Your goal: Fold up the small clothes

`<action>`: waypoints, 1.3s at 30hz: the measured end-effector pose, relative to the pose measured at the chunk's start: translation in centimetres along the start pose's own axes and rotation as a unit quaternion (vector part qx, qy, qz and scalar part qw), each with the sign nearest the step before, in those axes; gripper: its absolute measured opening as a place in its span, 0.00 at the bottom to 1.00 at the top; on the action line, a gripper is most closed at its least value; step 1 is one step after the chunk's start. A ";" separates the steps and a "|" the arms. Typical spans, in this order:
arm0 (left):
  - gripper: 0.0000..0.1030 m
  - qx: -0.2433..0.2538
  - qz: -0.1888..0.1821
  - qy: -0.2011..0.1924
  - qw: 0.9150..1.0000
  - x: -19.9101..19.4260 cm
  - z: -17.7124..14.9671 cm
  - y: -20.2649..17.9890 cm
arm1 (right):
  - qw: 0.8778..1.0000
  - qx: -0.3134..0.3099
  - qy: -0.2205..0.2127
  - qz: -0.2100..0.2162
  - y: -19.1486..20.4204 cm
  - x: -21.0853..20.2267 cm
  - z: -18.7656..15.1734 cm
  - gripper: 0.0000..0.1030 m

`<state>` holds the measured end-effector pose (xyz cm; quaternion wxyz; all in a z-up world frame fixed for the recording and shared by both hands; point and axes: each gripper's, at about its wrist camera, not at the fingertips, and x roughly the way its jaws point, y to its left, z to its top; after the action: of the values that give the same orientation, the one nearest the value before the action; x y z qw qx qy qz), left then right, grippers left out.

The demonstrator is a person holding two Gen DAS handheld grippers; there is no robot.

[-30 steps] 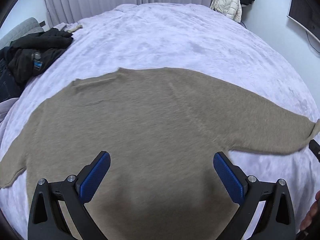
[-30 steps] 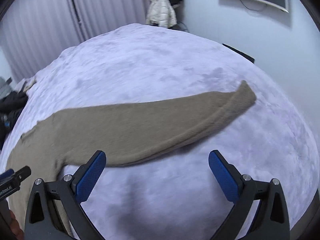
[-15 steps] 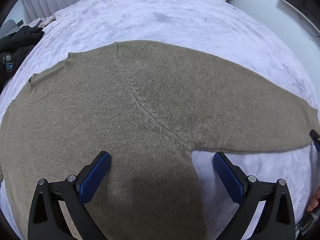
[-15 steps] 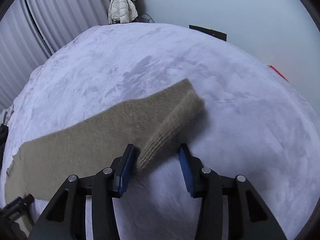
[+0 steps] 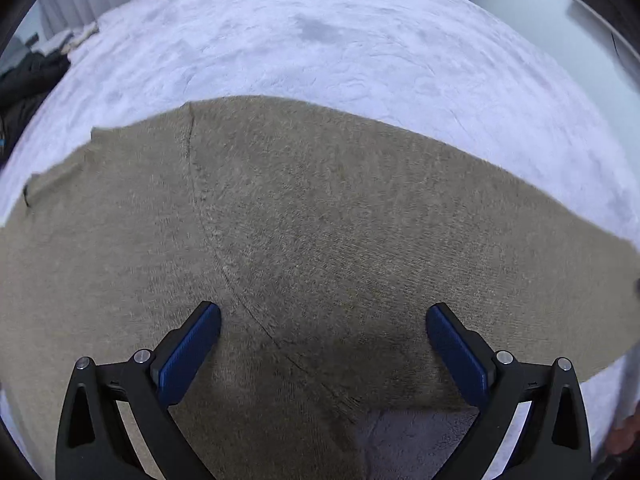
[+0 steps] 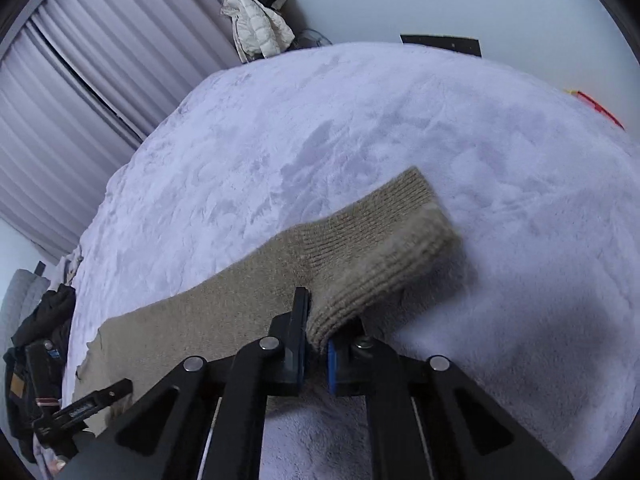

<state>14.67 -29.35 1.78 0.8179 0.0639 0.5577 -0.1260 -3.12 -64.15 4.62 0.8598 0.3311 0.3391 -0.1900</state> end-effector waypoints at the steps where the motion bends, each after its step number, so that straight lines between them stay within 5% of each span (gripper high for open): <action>1: 1.00 0.004 -0.003 -0.013 1.000 -0.9 0.1 -0.2 | 1.000 -0.011 -0.020 -0.001 0.4 -1.1 0.0 0.07; 3: 1.00 -0.014 -0.019 -0.055 0.998 -2.9 0.4 0.4 | 0.998 -0.034 -0.059 -0.004 1.5 -3.0 0.3 0.07; 6: 1.00 -0.060 0.008 -0.106 0.993 -4.5 0.6 2.5 | 0.994 -0.075 -0.080 -0.015 3.3 -4.1 0.4 0.07; 8: 1.00 -0.083 0.031 -0.089 0.992 -3.1 0.5 3.9 | 0.992 -0.096 -0.080 -0.033 3.9 -3.7 0.3 0.07; 10: 1.00 -0.088 0.045 -0.006 0.995 1.1 0.3 4.5 | 0.993 -0.090 -0.066 -0.046 3.5 -2.7 0.3 0.07; 15: 1.00 -0.042 0.087 -0.047 0.994 1.9 -0.6 2.4 | 0.992 -0.092 -0.035 -0.082 2.2 -0.4 -0.3 0.07; 20: 1.00 -0.075 0.043 -0.052 0.995 -0.7 -0.4 4.6 | 0.987 -0.122 -0.076 -0.074 5.1 -4.0 -0.4 0.07; 22: 1.00 -0.087 0.041 -0.074 0.993 -2.5 -1.4 6.1 | 0.980 -0.153 -0.108 -0.067 7.8 -6.6 -0.4 0.07; 29: 1.00 -0.116 0.032 -0.056 0.991 -4.3 -3.3 13.4 | 0.959 -0.246 -0.137 -0.013 20.8 -10.7 -3.0 0.07; 39: 1.00 -0.229 -0.011 -0.069 0.971 -7.8 -9.4 29.7 | 0.917 -0.376 -0.107 0.078 44.8 -10.5 -15.7 0.07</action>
<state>11.76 2.55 4.44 0.8460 -0.1399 0.5144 -0.0084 7.10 -20.39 23.16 0.9641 -0.0139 0.2646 -0.0149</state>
